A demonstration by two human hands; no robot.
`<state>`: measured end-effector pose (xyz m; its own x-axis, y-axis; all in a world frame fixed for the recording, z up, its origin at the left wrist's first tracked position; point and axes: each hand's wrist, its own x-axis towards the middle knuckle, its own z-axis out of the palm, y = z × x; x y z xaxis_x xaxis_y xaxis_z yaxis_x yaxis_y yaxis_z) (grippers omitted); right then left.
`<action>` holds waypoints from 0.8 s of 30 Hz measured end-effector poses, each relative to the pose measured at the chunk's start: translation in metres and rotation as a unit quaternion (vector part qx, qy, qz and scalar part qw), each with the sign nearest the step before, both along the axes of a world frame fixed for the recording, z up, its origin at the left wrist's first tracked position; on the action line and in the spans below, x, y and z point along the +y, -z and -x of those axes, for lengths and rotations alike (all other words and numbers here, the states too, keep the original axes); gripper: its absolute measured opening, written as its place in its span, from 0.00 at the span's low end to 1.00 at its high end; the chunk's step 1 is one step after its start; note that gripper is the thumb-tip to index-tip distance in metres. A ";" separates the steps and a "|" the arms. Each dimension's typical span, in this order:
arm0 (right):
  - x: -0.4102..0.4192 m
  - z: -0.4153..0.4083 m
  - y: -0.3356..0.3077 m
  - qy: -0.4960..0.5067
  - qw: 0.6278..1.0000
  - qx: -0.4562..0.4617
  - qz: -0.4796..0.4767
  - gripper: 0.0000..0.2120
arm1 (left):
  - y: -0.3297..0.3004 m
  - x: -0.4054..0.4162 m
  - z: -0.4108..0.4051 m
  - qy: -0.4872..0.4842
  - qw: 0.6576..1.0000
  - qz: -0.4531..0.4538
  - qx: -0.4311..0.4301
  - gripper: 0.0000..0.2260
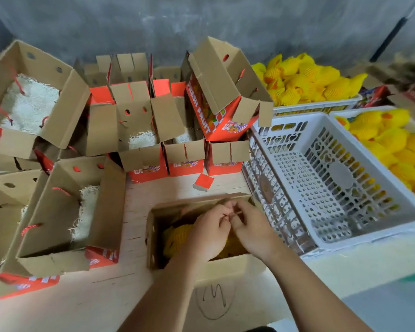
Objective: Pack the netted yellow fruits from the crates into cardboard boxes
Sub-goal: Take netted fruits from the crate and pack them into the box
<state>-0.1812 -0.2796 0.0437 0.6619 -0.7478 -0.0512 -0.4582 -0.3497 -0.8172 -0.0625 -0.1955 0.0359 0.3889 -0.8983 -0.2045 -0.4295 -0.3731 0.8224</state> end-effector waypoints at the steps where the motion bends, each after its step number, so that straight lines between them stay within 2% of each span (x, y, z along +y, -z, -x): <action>1: -0.006 0.010 -0.008 0.017 1.000 -0.026 0.006 0.14 | -0.006 -0.015 0.012 0.004 0.999 0.034 0.008 0.12; 8: -0.113 0.112 -0.058 0.137 0.980 -0.129 0.060 0.20 | -0.054 -0.148 0.112 0.055 0.981 0.184 0.015 0.15; 15: -0.277 0.256 -0.065 0.225 0.957 -0.145 0.113 0.16 | -0.073 -0.329 0.247 0.159 0.965 0.206 -0.014 0.16; 18: -0.347 0.306 -0.051 0.238 0.962 -0.097 0.095 0.19 | -0.057 -0.402 0.292 0.167 0.973 0.157 -0.032 0.14; 21: -0.409 0.340 -0.027 0.251 0.966 -0.002 0.068 0.24 | -0.033 -0.456 0.314 0.159 0.971 0.087 -0.154 0.16; 24: -0.460 0.347 -0.002 0.201 0.970 0.117 0.073 0.33 | -0.015 -0.490 0.312 0.156 0.948 0.042 -0.276 0.23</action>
<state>-0.5286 -0.7396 0.0457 0.2978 -0.9539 -0.0384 -0.7484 -0.2083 -0.6296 -0.3749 -0.6857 0.0511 0.1286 -0.9912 0.0303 -0.8810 -0.1002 0.4624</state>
